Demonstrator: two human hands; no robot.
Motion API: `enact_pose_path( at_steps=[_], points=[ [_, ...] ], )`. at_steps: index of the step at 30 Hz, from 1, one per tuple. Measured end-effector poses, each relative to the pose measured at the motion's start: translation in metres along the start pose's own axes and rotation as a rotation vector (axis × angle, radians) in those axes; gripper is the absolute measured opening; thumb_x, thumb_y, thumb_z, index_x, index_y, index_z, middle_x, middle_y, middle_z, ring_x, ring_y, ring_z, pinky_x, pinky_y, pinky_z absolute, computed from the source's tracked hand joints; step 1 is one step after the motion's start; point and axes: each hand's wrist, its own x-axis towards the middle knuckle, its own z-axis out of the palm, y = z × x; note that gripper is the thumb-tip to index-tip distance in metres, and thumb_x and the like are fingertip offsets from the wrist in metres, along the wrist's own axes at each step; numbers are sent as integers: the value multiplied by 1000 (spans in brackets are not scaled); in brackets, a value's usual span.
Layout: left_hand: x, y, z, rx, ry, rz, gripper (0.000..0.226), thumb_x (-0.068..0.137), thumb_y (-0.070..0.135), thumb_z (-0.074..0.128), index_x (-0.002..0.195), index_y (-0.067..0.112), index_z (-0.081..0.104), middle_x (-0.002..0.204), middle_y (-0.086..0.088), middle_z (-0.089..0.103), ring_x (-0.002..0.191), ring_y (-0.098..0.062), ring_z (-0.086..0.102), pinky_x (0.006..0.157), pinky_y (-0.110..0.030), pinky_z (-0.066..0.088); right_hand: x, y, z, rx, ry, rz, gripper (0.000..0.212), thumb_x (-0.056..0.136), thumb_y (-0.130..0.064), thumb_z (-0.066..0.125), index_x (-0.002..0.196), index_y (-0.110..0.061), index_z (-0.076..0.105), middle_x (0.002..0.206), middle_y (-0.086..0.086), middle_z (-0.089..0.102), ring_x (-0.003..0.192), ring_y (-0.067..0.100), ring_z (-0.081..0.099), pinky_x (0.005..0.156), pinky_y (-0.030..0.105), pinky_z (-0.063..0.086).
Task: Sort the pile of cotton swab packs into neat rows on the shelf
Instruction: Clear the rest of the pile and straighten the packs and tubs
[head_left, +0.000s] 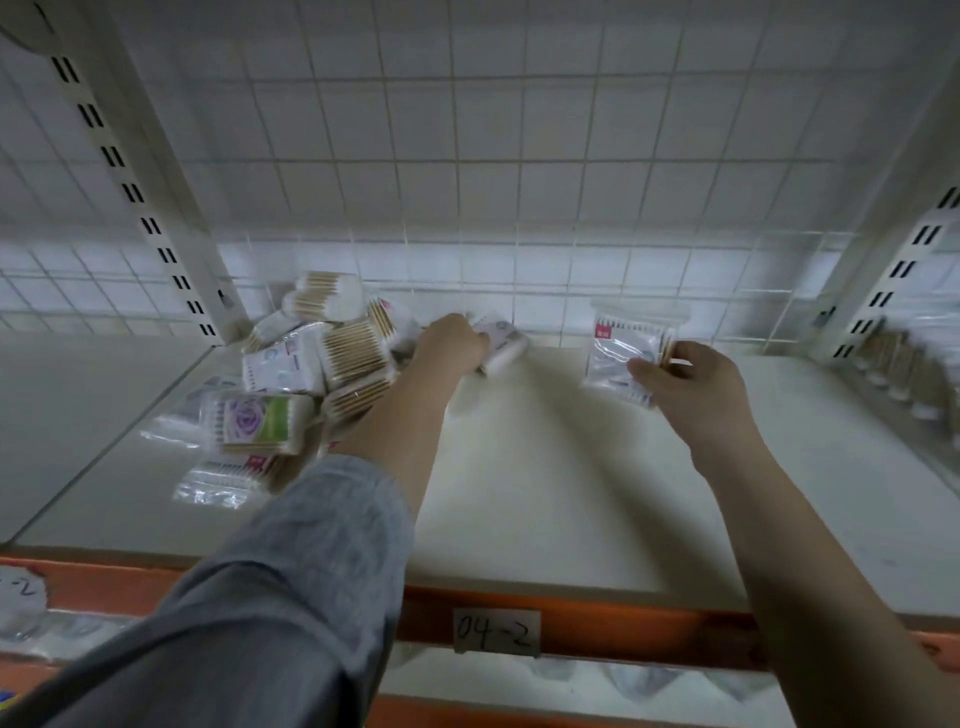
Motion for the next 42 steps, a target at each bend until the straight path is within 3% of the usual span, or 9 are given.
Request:
enact_pose_path(
  at_steps=[11, 21, 24, 27, 30, 34, 36, 38, 42],
  points=[
    [11, -8, 10, -47, 62, 70, 55, 85, 46, 62, 119, 4, 52, 118, -14, 59, 107, -28, 56, 76, -29, 38, -13, 5, -11, 87, 38, 122, 6, 85, -11, 65, 82, -15, 62, 68, -6, 58, 58, 8, 51, 57, 20, 41],
    [-8, -13, 1, -419, 135, 107, 61, 76, 12, 76, 129, 4, 48, 122, -3, 54, 107, -17, 54, 61, -6, 36, -30, 2, -5, 64, 71, 147, 23, 85, -10, 64, 66, -14, 51, 57, -2, 48, 52, 12, 43, 56, 23, 37],
    [-13, -18, -1, -493, 164, 124, 33, 73, 9, 77, 102, 5, 61, 107, -10, 65, 98, -23, 61, 66, -20, 40, -38, 4, -6, 74, 100, 168, 6, 86, -9, 60, 91, -7, 59, 71, 5, 59, 61, 18, 49, 55, 24, 37],
    [-21, -19, -6, -518, 156, 197, 21, 73, 8, 74, 65, 14, 56, 80, -9, 64, 77, -23, 60, 64, -29, 43, -49, 5, -7, 120, 132, 200, 16, 87, -7, 56, 103, -8, 59, 101, 15, 67, 86, 29, 62, 76, 33, 47],
    [-33, -15, -6, -550, 131, 294, 10, 75, 9, 72, 72, 7, 62, 75, -6, 64, 72, -20, 58, 65, -29, 45, -64, 1, -10, 300, 141, 251, 18, 90, -1, 51, 103, -11, 58, 106, 12, 66, 94, 26, 63, 90, 39, 48],
    [-51, -10, -2, -504, 102, 390, 11, 81, 13, 68, 84, 3, 64, 74, -2, 59, 72, -17, 53, 55, -18, 36, -90, -8, -19, 576, 175, 305, 14, 93, -1, 43, 95, -8, 55, 111, 25, 60, 72, 20, 66, 64, 19, 53],
    [-58, -8, 2, -511, 85, 411, 11, 83, 15, 66, 87, 5, 62, 74, -1, 58, 67, -13, 52, 54, -16, 35, -101, -10, -24, 606, 313, 328, 12, 94, -2, 41, 98, -7, 51, 124, 32, 53, 84, 34, 62, 49, 7, 46],
    [-66, -5, 7, -543, 69, 408, 7, 84, 15, 65, 85, 10, 60, 70, 9, 56, 63, -1, 50, 53, -8, 35, -107, -11, -30, 683, 360, 361, 15, 93, -2, 40, 94, -8, 54, 113, 26, 58, 87, 34, 62, 47, 11, 49],
    [-85, 11, 21, -604, 5, 427, 6, 86, 18, 63, 85, 13, 60, 71, 12, 56, 64, 2, 51, 54, -11, 37, -116, -6, -44, 713, 330, 351, 19, 89, -10, 46, 74, -10, 58, 77, 7, 57, 59, 15, 62, 58, 26, 57]
  ],
)
